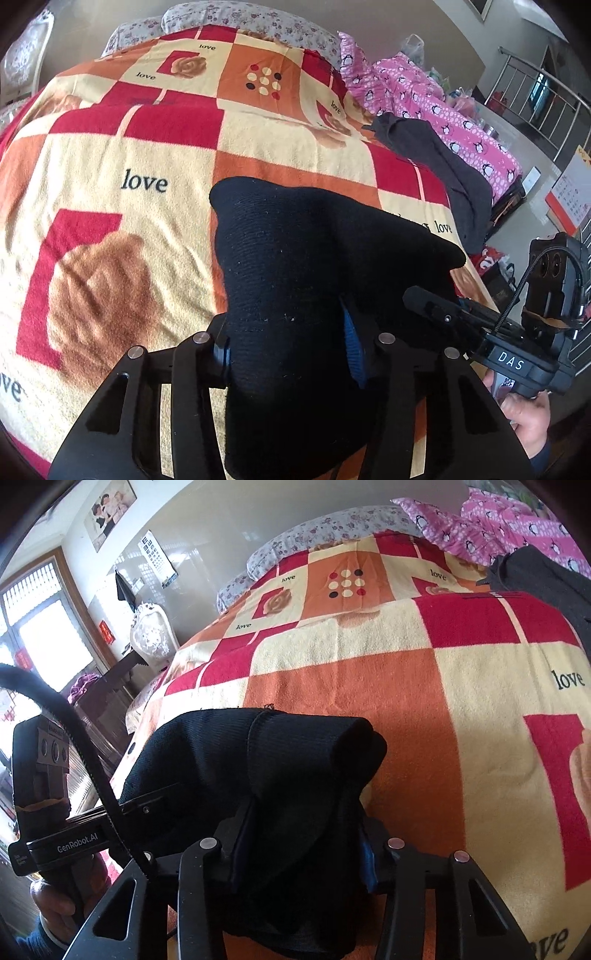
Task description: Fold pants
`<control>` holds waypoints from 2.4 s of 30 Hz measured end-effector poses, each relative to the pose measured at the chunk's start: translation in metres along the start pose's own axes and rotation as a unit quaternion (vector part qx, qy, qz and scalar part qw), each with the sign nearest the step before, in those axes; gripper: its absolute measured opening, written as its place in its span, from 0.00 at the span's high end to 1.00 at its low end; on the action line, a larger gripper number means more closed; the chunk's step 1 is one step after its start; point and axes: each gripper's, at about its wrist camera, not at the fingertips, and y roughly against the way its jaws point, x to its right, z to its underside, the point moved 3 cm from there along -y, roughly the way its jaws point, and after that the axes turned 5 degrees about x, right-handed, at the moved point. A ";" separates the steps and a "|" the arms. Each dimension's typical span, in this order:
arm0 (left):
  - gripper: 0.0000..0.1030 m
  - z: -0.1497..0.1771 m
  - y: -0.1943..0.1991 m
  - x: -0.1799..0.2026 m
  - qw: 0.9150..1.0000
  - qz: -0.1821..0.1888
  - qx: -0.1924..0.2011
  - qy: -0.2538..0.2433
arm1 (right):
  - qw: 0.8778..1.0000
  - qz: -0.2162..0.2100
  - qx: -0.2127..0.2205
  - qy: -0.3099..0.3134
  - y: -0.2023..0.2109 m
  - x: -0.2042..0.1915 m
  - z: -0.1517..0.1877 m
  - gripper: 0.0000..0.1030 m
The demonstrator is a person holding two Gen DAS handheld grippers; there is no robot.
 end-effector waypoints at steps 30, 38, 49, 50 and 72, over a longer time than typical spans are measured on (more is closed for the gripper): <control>0.54 -0.072 -0.119 -0.005 0.997 -0.071 -0.010 -0.028 | 0.996 0.090 -0.025 0.016 -0.095 0.059 -0.093 0.53; 0.41 -0.072 -0.110 -0.005 0.994 -0.096 -0.008 -0.042 | 0.992 0.119 -0.016 0.036 -0.079 0.053 -0.089 0.45; 0.41 -0.041 -0.056 0.019 0.986 -0.148 0.025 -0.077 | 0.988 0.126 0.043 0.074 -0.006 0.010 -0.057 0.45; 0.41 -0.035 -0.052 0.019 0.986 -0.149 0.025 -0.076 | 0.988 0.129 0.045 0.075 -0.002 0.008 -0.053 0.44; 0.41 0.020 0.001 0.039 0.985 -0.157 0.042 -0.063 | 0.993 0.111 0.028 0.038 0.023 -0.004 -0.002 0.44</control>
